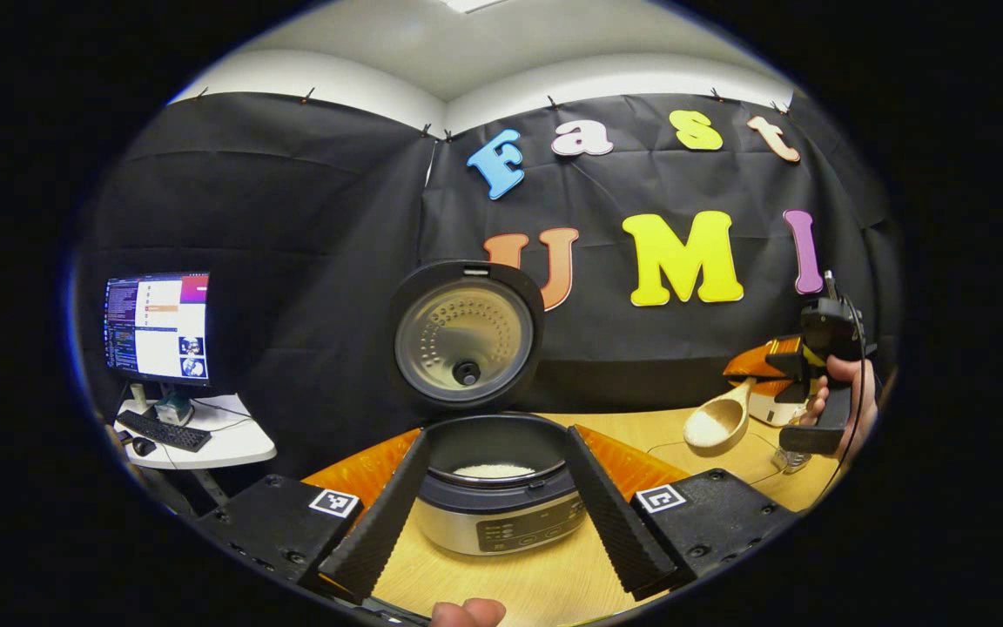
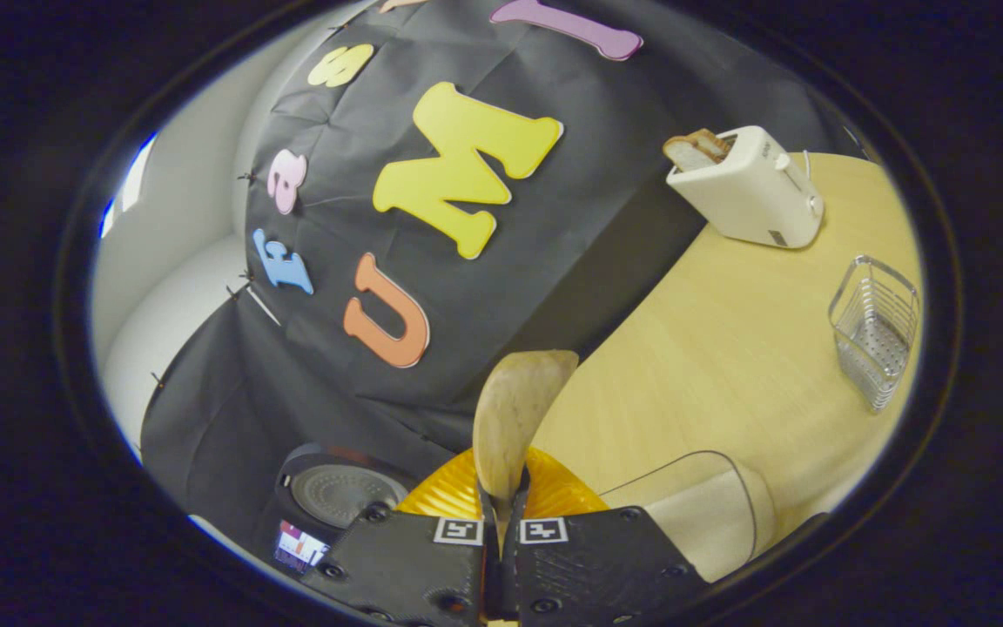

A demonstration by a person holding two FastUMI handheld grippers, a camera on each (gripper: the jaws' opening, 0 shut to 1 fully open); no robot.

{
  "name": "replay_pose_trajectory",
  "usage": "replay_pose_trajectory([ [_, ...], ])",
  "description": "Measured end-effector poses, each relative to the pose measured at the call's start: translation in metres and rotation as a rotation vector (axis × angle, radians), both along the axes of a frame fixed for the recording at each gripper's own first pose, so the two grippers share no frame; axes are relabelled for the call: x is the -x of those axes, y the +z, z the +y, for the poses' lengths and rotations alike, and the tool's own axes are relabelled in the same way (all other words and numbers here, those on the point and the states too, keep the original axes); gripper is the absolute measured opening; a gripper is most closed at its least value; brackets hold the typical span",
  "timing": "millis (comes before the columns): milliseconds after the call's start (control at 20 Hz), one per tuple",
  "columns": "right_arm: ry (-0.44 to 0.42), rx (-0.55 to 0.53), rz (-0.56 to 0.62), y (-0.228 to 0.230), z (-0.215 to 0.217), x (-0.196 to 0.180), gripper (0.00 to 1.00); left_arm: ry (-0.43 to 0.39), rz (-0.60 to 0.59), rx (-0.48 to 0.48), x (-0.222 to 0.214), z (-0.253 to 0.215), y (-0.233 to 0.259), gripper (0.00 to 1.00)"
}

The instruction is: Close the left gripper, press the button to open the rice cooker; take a wooden spoon from the chopstick holder with the right hand, scoop a spoonful of rice and pour it into the rice cooker, then put the wooden spoon back into the chopstick holder.

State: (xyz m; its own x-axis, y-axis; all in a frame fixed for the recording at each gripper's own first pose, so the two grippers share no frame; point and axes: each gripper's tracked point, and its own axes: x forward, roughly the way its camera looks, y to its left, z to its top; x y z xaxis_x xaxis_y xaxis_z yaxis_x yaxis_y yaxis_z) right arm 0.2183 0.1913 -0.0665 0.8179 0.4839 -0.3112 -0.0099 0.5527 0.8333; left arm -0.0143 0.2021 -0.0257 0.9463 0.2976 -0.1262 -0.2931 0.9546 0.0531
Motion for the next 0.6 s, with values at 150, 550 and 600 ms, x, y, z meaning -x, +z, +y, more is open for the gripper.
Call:
replay_pose_trajectory([
  [150, 0.032, -0.018, -0.033, 0.025, 0.037, -0.015, 0.02, 0.026, 0.022, 0.002, 0.003, 0.012, -0.006, 0.99],
  [550, 0.131, 0.029, -0.118, 0.071, 0.148, -0.036, 0.01, 0.057, 0.028, -0.005, 0.014, 0.036, -0.006, 0.99],
  [600, 0.136, 0.051, -0.13, 0.072, 0.157, -0.039, 0.0, 0.061, 0.034, -0.01, 0.016, 0.038, -0.007, 0.99],
])
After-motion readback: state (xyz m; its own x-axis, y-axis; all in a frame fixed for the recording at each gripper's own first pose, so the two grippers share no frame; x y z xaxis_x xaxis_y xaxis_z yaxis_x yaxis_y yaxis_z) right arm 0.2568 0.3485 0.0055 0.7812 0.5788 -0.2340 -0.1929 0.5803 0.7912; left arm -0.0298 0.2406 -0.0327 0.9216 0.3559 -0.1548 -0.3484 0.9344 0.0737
